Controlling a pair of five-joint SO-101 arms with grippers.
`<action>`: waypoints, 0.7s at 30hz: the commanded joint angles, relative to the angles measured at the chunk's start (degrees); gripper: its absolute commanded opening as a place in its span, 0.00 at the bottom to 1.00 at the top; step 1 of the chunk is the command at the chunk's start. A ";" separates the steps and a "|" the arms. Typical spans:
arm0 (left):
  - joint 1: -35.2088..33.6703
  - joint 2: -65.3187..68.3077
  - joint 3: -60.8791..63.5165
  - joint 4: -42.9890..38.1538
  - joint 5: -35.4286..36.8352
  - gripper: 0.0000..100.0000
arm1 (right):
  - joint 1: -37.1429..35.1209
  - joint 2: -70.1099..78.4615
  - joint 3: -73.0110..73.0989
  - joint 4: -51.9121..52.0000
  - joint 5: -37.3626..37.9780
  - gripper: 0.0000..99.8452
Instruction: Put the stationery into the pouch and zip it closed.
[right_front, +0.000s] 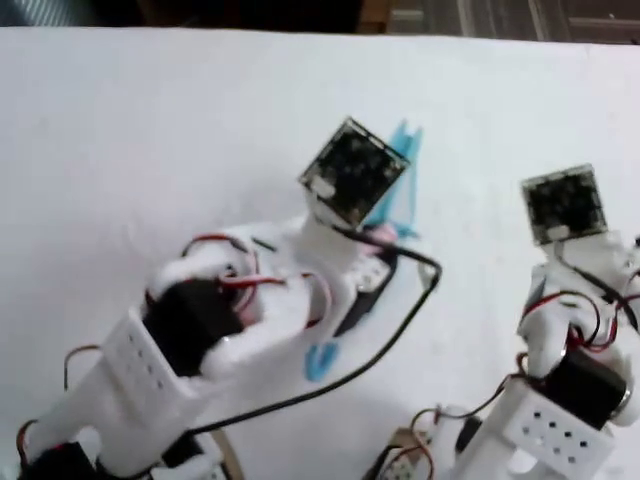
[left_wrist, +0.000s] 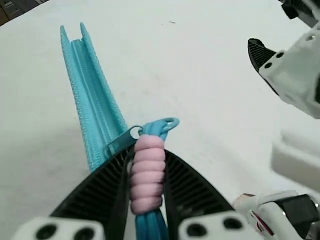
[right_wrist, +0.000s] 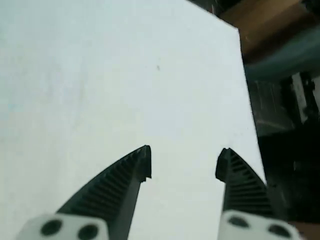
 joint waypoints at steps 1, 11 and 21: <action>0.09 -2.99 -0.22 2.64 -2.02 0.02 | 2.42 -0.31 2.73 -1.27 -4.48 0.22; -10.20 -7.82 -0.22 7.91 -11.96 0.02 | -9.10 -0.48 2.02 -1.10 -39.38 0.22; -9.49 -9.58 -0.57 10.64 -14.59 0.02 | -34.86 0.13 -14.42 -5.58 -72.26 0.22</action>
